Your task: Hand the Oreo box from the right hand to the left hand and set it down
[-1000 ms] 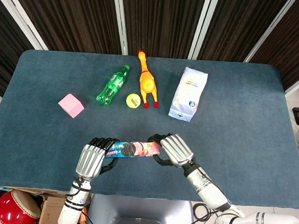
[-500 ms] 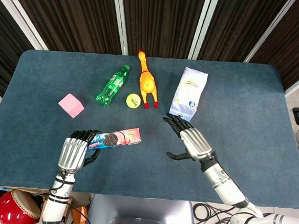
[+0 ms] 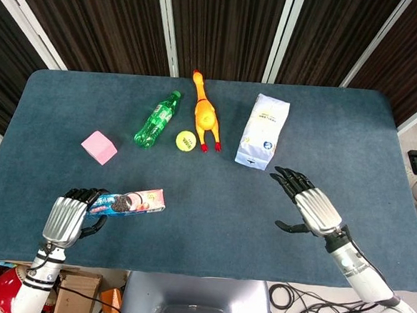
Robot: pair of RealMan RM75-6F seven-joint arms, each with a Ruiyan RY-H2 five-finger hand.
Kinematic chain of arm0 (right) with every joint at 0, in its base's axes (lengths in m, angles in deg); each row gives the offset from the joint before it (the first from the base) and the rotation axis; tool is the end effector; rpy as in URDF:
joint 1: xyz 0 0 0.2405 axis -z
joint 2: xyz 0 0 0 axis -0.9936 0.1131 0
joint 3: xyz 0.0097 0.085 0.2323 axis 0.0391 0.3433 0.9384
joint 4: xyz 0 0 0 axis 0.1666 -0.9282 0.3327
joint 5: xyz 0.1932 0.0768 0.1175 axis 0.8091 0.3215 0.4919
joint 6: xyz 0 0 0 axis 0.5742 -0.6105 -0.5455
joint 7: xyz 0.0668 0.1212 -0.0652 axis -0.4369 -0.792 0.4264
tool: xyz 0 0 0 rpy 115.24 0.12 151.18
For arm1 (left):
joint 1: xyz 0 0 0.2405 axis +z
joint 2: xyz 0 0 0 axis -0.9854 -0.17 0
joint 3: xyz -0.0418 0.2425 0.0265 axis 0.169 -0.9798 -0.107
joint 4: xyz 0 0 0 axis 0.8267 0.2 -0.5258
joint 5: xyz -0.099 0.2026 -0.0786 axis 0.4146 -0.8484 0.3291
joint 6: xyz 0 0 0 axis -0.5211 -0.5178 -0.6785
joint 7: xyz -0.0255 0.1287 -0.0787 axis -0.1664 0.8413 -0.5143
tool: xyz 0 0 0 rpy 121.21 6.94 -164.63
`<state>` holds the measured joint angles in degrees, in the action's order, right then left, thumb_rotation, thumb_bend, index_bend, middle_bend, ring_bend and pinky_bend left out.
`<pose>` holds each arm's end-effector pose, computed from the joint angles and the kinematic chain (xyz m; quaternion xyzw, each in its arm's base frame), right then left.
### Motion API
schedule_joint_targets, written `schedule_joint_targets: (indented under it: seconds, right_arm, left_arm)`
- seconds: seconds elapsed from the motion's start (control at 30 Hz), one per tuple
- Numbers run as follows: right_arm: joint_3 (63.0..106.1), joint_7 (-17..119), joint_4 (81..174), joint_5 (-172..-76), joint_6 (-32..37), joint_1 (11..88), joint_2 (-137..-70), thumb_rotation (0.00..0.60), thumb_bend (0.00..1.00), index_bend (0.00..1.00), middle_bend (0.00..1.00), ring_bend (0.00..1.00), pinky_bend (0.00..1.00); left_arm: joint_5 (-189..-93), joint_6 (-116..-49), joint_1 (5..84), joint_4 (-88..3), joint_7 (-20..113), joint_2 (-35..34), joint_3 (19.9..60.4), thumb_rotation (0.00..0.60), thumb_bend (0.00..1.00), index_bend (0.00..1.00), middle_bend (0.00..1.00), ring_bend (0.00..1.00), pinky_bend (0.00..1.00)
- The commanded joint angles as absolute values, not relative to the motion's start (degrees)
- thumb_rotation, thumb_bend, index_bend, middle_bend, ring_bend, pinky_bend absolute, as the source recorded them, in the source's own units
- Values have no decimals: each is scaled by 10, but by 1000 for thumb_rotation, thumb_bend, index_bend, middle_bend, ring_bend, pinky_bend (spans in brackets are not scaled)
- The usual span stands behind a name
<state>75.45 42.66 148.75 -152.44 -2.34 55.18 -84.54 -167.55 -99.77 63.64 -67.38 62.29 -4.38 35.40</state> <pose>-0.2101 -0.2819 0.0728 0.7177 -0.3863 0.4488 0.3663 -0.2033 0.2345 0.0357 -0.6486 -0.3443 -0.4587 0.5003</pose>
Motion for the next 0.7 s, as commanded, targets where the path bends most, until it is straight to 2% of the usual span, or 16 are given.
schedule_joint_targets:
  seconds: [0.03,0.17,0.27,0.43,0.6,0.7]
  right_arm:
    - [706,390,1410,-1589,-101,607,-855,600,120,0,0,0,105]
    - [694,362,1357,-1613,-129,622,-874,600,120,0,0,0,105]
    - [687,348,1336,-1625,-137,627,-883,600,120,0,0,0,105]
    - [677,347,1312,-1641,-151,637,-891,600,120,0,0,0,105]
    - [672,354,1295,-1651,-164,646,-900,600,120,0,0,0,105]
    - [671,356,1290,-1653,-164,648,-904,600,120,0,0,0,105]
  left_arm:
    - [-1675,-993,661,-633,559,-46,320,600,418,648,766,772,809]
    - [-1681,-978,660,-579,534,-11,311,600,418,626,736,738,777]
    - [-1681,-957,652,-544,536,10,307,600,418,545,654,665,722]
    - [-1689,-947,647,-509,537,25,304,600,417,239,328,367,483]
    - [-1698,-948,646,-490,539,21,299,600,385,121,160,201,347]
    - [-1704,-947,645,-490,545,10,297,600,339,10,18,32,275]
